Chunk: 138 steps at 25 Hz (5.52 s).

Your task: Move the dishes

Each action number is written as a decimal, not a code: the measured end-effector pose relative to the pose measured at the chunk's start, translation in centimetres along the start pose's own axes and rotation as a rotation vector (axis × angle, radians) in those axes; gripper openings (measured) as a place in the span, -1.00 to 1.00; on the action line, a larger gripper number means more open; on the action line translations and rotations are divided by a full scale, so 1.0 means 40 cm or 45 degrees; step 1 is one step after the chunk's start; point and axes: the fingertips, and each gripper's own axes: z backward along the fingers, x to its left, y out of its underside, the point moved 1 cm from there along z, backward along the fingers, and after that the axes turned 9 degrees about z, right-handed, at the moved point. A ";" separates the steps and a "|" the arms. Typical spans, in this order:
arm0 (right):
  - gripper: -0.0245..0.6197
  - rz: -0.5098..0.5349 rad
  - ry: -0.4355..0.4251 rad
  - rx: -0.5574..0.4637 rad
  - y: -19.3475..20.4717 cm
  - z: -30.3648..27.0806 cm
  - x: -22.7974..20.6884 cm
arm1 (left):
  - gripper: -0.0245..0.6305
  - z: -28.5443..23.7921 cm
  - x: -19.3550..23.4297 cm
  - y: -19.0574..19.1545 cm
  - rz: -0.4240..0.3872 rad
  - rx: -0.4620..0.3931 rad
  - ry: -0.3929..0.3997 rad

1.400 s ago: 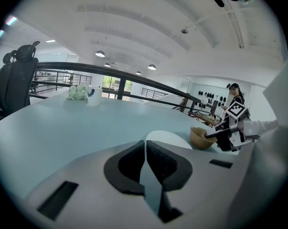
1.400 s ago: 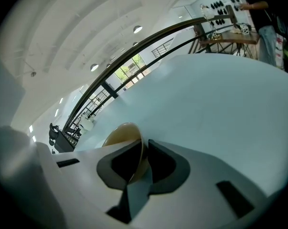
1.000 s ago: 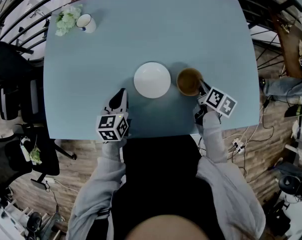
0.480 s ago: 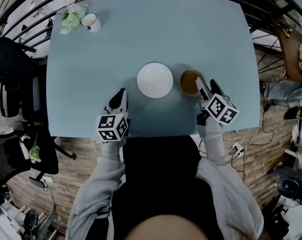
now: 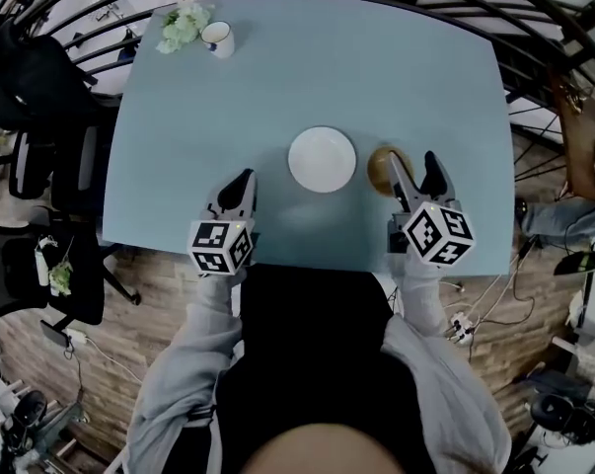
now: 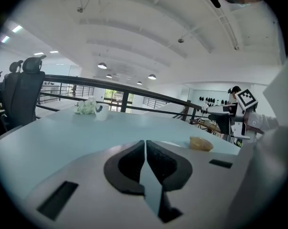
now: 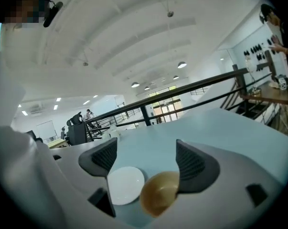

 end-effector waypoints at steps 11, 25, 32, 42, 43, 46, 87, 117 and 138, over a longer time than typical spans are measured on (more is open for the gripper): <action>0.28 0.092 -0.411 0.009 -0.020 -0.106 0.279 | -0.85 0.173 0.118 -0.062 0.042 -0.144 -0.251; 0.18 0.085 -0.499 0.076 0.005 -0.315 0.527 | -0.85 0.260 0.308 -0.161 0.041 -0.171 -0.343; 0.22 0.103 -0.411 0.080 -0.015 -0.465 0.585 | -0.85 0.194 0.460 -0.229 0.024 -0.140 -0.295; 0.41 0.258 -0.334 0.134 -0.040 -0.714 0.694 | -0.85 0.004 0.651 -0.367 -0.021 -0.087 -0.087; 0.44 0.295 -0.333 0.144 -0.041 -0.739 0.704 | -0.85 -0.015 0.667 -0.378 -0.024 -0.084 -0.063; 0.46 0.400 -0.321 0.169 -0.040 -0.818 0.722 | -0.85 -0.070 0.719 -0.403 -0.025 -0.071 -0.011; 0.39 0.486 -0.314 0.093 0.042 -1.138 0.743 | -0.85 -0.160 0.943 -0.365 0.045 -0.024 -0.017; 0.40 0.365 -0.159 -0.017 -0.032 -0.330 0.687 | -0.85 0.178 0.412 -0.259 -0.079 -0.110 0.070; 0.40 0.339 -0.082 0.029 0.171 -0.192 0.675 | -0.85 0.271 0.303 -0.127 -0.070 -0.107 0.018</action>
